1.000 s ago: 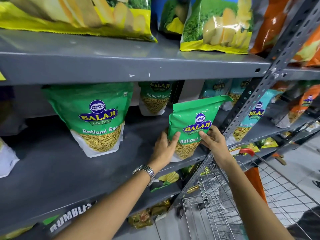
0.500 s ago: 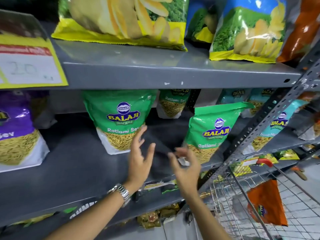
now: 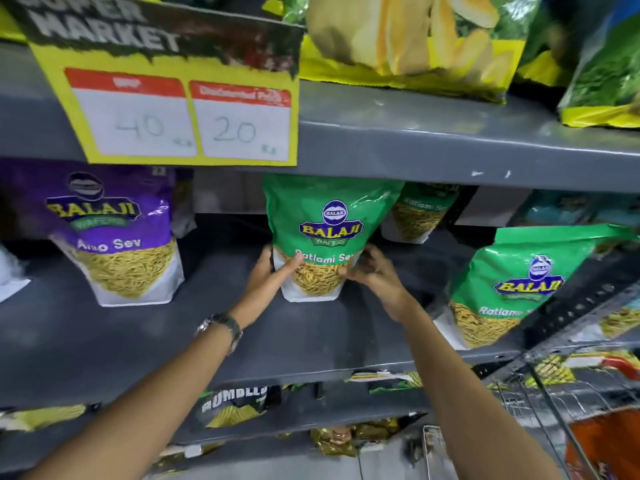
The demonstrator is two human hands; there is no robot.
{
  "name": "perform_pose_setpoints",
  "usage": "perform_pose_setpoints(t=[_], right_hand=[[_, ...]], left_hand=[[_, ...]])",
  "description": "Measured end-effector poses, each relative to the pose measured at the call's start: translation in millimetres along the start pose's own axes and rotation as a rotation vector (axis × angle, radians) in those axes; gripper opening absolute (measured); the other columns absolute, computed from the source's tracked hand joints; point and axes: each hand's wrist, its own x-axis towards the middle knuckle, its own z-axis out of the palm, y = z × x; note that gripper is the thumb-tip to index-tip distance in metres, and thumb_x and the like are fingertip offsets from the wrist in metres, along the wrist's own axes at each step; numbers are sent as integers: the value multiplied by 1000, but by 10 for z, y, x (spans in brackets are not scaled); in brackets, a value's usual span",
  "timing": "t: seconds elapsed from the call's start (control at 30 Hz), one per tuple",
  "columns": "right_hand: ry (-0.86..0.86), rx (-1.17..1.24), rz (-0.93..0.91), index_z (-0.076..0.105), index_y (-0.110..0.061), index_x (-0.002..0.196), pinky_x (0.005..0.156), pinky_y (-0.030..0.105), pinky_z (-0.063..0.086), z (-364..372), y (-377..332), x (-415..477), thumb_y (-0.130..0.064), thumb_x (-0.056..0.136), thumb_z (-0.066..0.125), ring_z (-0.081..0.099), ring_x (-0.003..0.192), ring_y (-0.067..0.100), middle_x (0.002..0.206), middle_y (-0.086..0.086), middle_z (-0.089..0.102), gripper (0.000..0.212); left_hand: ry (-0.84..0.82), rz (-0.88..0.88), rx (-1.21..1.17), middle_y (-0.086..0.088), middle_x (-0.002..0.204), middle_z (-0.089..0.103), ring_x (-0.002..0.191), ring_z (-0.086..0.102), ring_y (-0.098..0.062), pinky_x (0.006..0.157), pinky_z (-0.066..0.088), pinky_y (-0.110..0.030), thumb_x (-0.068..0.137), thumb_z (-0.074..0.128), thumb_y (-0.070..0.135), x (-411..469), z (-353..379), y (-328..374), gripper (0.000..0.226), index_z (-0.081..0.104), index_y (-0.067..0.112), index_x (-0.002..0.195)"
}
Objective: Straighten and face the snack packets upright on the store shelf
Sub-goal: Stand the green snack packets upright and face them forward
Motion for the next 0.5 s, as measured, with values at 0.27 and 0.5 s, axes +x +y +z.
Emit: perform_pose_setpoints(t=[0.27, 0.5], right_hand=[[12, 34, -38, 53, -9, 114, 84, 24, 55, -38, 62, -296, 4, 73, 72, 62, 102, 19, 110, 9, 64, 48], [24, 60, -24, 53, -12, 110, 79, 22, 56, -87, 163, -691, 6, 72, 72, 63, 102, 22, 106, 7, 67, 47]], left_hand=[[-10, 18, 23, 11, 121, 66, 113, 61, -8, 102, 46, -41, 64, 70, 62, -283, 40, 28, 66, 54, 30, 119], [-15, -17, 59, 16, 115, 67, 108, 61, -1, 97, 48, -32, 61, 69, 64, -668, 97, 26, 66, 53, 32, 117]])
